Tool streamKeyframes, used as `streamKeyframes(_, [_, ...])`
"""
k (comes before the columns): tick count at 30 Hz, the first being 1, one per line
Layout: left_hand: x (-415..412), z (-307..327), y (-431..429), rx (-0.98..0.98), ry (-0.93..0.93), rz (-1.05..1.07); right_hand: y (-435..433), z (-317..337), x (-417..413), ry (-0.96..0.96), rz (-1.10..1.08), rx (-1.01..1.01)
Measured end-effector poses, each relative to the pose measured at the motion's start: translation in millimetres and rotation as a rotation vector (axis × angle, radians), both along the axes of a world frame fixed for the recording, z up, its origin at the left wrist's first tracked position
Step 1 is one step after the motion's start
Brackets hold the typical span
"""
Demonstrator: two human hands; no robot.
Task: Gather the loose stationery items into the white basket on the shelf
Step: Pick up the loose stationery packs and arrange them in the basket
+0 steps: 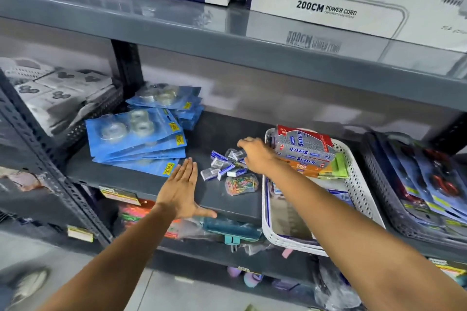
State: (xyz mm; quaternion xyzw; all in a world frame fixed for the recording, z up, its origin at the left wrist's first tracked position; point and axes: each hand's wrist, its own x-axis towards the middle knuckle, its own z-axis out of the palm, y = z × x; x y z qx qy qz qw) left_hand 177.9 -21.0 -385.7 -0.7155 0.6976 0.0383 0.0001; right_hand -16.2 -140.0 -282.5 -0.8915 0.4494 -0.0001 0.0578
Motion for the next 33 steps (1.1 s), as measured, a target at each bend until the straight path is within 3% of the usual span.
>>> streamKeyframes(4, [-0.1, -1.0, -0.3, -0.014, 0.005, 0.006, -12.4, -22.7, 9.4, 0.11, 0.06, 0.032])
streamKeyframes(10, [1.6, -2.3, -0.2, -0.019, 0.004, 0.005, -29.1, -27.3, 10.4, 0.0, 0.018, 0.053])
streamKeyframes(17, [1.2, -3.0, -0.7, -0.035, -0.022, 0.006, -36.9, -12.2, 5.0, -0.555, -0.18, 0.19])
streamKeyframes(20, [0.6, -3.1, -0.8, -0.044, -0.026, 0.006, -34.4, -7.3, 6.8, -0.675, -0.156, 0.294])
streamKeyframes(22, [0.9, -3.3, -1.0, -0.044, -0.025, 0.003, -35.3, -9.4, 5.8, -0.618, -0.129, 0.312])
streamKeyframes(28, [0.6, -1.9, -0.3, -0.05, -0.029, -0.006, -37.4, -16.2, 6.4, -0.19, -0.088, 0.166])
streamKeyframes(33, [1.2, -2.6, -0.1, -0.059, -0.032, -0.015, -39.6, -17.2, 5.5, -0.111, -0.095, 0.164])
